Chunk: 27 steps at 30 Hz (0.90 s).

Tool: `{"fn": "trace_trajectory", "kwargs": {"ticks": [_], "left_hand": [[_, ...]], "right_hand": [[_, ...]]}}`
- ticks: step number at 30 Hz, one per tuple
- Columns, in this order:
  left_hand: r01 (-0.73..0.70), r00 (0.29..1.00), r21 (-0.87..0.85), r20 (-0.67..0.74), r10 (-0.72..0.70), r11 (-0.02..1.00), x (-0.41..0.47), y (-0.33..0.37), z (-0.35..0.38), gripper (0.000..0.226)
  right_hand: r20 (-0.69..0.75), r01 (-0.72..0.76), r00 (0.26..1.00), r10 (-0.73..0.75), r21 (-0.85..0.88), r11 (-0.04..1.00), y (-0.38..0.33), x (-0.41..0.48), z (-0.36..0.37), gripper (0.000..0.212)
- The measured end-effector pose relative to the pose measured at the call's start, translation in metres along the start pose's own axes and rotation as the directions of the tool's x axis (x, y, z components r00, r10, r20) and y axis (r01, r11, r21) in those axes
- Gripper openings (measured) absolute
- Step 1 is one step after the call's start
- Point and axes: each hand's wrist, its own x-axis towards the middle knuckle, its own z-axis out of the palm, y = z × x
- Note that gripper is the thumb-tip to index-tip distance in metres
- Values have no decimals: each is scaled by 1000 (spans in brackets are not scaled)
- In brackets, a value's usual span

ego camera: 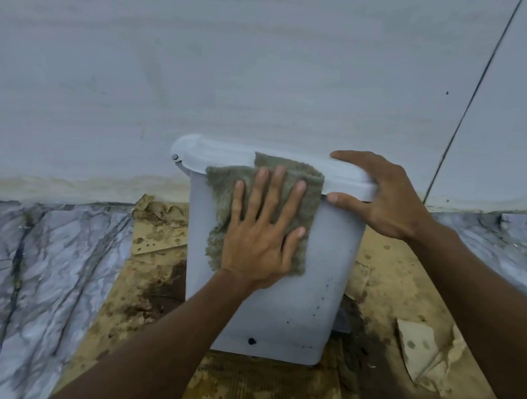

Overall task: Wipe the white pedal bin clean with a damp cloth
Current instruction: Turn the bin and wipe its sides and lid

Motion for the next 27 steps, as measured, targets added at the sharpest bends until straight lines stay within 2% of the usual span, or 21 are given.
{"fn": "trace_trajectory", "kwargs": {"ticks": [3,8,10,12,14,17,19,23,27], "left_hand": [[-9,999,8,46,8,1000,-20,-19,9,69],[244,969,-19,38,-243,970,-39,-41,9,71],[337,942,-57,26,-336,940,-32,-30,7,71],[378,925,-75,76,-373,923,-21,-11,7,72],[277,954,-72,138,-265,958,-15,6,9,73],[-18,987,-100,155,33,995,-23,11,14,70],[-52,987,-102,146,67,993,-29,-2,14,70],[135,989,-63,66,-131,989,-31,-38,11,76],[288,956,-146,-10,-292,947,-27,-49,7,74]], "right_hand": [[3,-11,1000,11,17,1000,1,3,0,71],[-6,-19,1000,19,43,999,-2,8,2,66],[-8,-21,1000,21,53,998,-1,8,2,63],[-14,-28,999,29,59,998,0,8,1,61],[-16,-33,999,34,66,997,2,7,0,61],[-13,-30,999,31,79,996,4,5,1,62],[-11,-27,1000,28,77,997,3,4,1,63],[-17,-40,999,41,69,997,0,4,2,62],[-16,-47,999,48,59,997,-2,5,3,62]]}}
